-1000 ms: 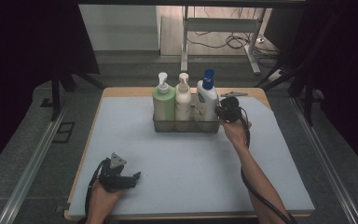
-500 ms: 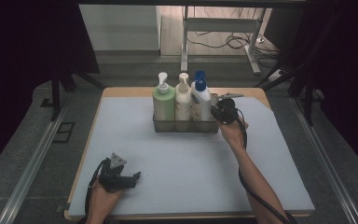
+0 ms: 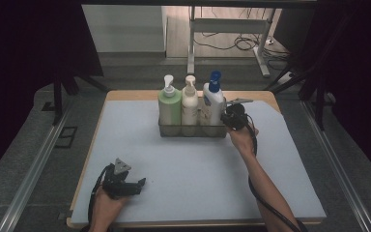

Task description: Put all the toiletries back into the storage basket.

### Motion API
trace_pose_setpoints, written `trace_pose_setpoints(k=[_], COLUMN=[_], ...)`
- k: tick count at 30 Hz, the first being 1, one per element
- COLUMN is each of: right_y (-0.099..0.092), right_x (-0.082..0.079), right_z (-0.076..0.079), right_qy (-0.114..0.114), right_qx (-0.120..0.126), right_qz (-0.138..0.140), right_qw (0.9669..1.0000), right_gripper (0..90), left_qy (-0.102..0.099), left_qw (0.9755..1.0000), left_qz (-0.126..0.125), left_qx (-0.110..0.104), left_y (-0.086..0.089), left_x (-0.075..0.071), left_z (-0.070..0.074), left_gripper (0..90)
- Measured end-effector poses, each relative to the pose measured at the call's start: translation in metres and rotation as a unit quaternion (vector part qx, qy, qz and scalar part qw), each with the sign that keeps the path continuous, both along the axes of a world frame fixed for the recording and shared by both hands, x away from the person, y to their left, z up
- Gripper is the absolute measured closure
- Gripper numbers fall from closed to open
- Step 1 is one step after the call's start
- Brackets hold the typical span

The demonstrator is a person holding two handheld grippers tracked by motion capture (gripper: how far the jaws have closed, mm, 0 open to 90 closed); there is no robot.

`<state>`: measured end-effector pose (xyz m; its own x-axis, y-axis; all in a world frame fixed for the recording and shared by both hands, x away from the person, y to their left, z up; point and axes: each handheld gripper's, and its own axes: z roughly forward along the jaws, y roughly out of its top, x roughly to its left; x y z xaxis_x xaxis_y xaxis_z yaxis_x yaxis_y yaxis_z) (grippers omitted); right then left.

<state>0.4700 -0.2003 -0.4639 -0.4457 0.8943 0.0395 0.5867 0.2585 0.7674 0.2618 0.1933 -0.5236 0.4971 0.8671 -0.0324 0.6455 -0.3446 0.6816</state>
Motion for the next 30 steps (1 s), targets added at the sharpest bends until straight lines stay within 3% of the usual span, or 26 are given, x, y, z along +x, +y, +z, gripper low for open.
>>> trace_pose_setpoints(k=[22, 28, 30], right_y=[0.012, 0.011, 0.013], right_x=[-0.003, 0.005, 0.005], right_z=[-0.003, 0.000, -0.001], right_qy=[0.000, 0.011, 0.014], right_qx=[-0.005, 0.009, 0.002], right_qz=[0.024, 0.014, 0.011], right_qw=[0.9997, 0.9998, 0.9998], right_gripper=[89.0, 88.8, 89.1], left_qy=[0.000, 0.000, 0.000], left_qw=[1.0000, 1.0000, 1.0000], left_qz=[0.000, 0.000, 0.000], left_qx=[0.000, 0.000, 0.000], left_y=[0.000, 0.000, 0.000], left_x=[0.000, 0.000, 0.000], left_z=[0.000, 0.000, 0.000], left_gripper=[12.8, 12.7, 12.7])
